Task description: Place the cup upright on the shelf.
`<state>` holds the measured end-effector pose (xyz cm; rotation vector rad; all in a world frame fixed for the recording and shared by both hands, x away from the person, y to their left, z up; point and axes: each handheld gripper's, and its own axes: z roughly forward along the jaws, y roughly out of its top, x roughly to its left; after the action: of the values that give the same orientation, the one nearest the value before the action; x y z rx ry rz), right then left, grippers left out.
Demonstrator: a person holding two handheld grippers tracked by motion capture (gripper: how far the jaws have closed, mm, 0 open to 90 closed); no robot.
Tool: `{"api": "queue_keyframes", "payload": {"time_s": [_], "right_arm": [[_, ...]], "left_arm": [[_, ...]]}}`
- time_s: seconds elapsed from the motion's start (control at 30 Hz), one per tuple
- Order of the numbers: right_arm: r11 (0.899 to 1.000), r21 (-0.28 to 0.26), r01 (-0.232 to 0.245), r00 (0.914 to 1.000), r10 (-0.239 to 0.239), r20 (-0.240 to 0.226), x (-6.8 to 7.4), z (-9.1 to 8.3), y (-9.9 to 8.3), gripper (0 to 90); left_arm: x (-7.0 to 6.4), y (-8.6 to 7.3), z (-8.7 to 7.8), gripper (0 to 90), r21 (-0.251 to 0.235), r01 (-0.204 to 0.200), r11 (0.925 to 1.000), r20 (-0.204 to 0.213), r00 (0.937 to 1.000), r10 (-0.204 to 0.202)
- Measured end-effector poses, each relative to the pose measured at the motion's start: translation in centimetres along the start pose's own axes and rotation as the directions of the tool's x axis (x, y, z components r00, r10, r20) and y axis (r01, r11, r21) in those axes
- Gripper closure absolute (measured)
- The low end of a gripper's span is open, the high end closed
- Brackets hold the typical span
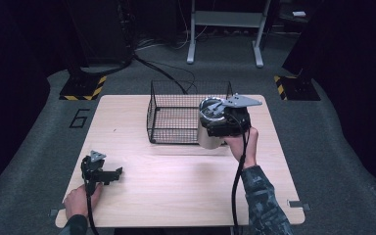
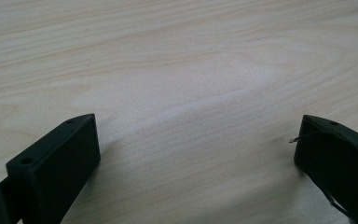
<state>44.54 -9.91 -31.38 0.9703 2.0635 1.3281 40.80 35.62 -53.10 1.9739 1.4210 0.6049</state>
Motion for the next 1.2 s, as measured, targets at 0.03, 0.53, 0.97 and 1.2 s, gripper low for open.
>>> {"api": "queue_keyframes", "payload": {"time_s": [0.03, 0.53, 0.97, 1.2], "right_arm": [[1.000, 0.004, -0.005, 1.0000, 0.005, 0.004, -0.1, 0.3, 0.2, 3.8], [1.000, -0.001, 0.006, 0.9998, -0.006, 0.019, -0.9, 2.0, 2.0, 3.8], [1.000, 0.004, 0.002, 0.9996, -0.002, 0.029, -1.2, 3.3, 3.1, 3.8], [1.000, 0.011, 0.003, 0.9995, -0.004, 0.032, -1.5, 4.3, 3.5, 3.8]], "left_arm": [[0.0, 0.0, 0.0, 0.0, 0.000, 0.000, 1.0000, 0.000, 1.0000, 0.000], [-0.1, 0.0, 0.0, 0.0, -0.002, 0.010, 0.9999, 0.001, 0.9999, -0.010], [-0.1, 0.0, 0.0, 0.0, -0.002, 0.010, 0.9999, 0.001, 0.9999, -0.010], [-0.1, 0.0, 0.0, 0.0, -0.002, 0.010, 0.9999, 0.001, 0.9999, -0.010]]}}
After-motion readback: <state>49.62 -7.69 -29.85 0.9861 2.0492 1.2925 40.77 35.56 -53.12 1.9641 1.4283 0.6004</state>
